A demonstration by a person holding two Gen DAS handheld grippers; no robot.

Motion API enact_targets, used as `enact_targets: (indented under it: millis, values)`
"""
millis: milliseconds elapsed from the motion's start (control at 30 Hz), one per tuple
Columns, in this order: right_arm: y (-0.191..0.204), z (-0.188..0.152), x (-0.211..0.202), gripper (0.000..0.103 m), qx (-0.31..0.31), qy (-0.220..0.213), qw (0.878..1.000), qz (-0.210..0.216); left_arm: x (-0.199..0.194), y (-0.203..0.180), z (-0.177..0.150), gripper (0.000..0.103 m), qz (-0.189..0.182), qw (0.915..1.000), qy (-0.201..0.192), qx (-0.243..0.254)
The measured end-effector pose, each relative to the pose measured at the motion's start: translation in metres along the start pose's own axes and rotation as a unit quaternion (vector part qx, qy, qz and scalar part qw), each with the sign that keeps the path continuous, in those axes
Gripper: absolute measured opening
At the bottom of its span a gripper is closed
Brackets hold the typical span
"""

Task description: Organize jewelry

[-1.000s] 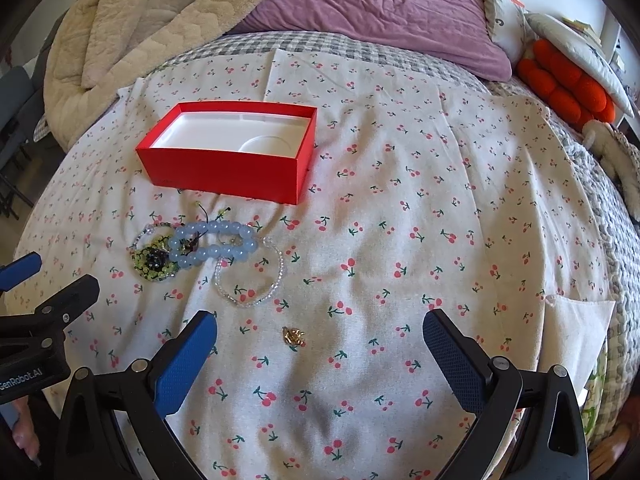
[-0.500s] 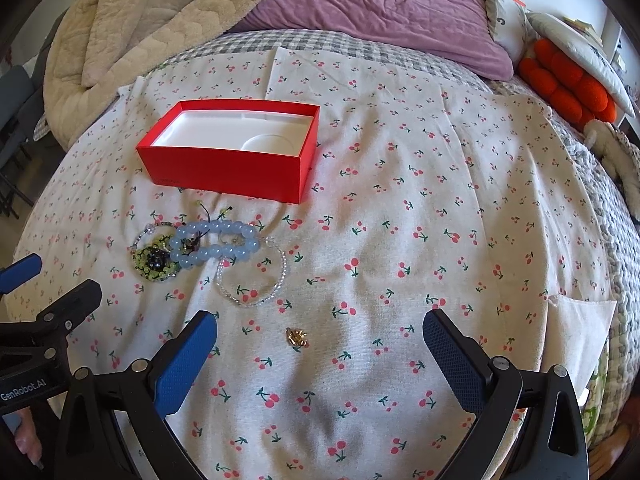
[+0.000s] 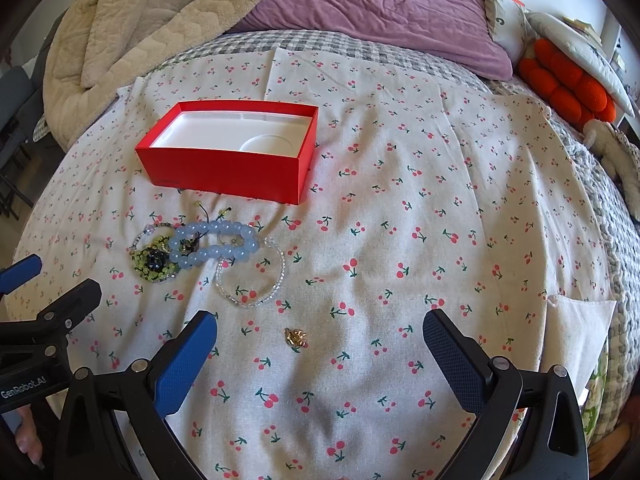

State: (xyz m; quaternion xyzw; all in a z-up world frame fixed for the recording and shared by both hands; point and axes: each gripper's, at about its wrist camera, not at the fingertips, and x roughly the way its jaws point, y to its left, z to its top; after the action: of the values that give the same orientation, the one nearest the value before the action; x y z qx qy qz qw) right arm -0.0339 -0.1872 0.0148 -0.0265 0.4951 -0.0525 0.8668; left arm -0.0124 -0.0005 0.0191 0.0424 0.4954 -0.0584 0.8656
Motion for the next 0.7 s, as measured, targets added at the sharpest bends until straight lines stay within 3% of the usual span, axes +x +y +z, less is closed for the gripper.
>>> enact_targets:
  millis: [333, 467, 633, 700]
  values:
    - [-0.009, 0.012, 0.0, 0.103, -0.01, 0.004, 1.0, 0.001, 0.005, 0.017, 0.009, 0.103, -0.017, 0.9996, 0.009, -0.019]
    - [-0.016, 0.024, 0.009, 0.103, -0.025, 0.019, 0.999, 0.007, 0.012, 0.025, 0.019, 0.103, -0.04, 0.999, 0.02, 0.0]
    - [-0.03, 0.041, 0.028, 0.103, 0.012, 0.061, 0.996, 0.07, 0.031, 0.03, 0.034, 0.103, -0.052, 0.9964, 0.056, 0.037]
    - [-0.029, 0.045, 0.037, 0.103, 0.011, 0.076, 0.993, 0.095, 0.038, 0.036, 0.041, 0.101, -0.051, 0.9967, 0.046, 0.042]
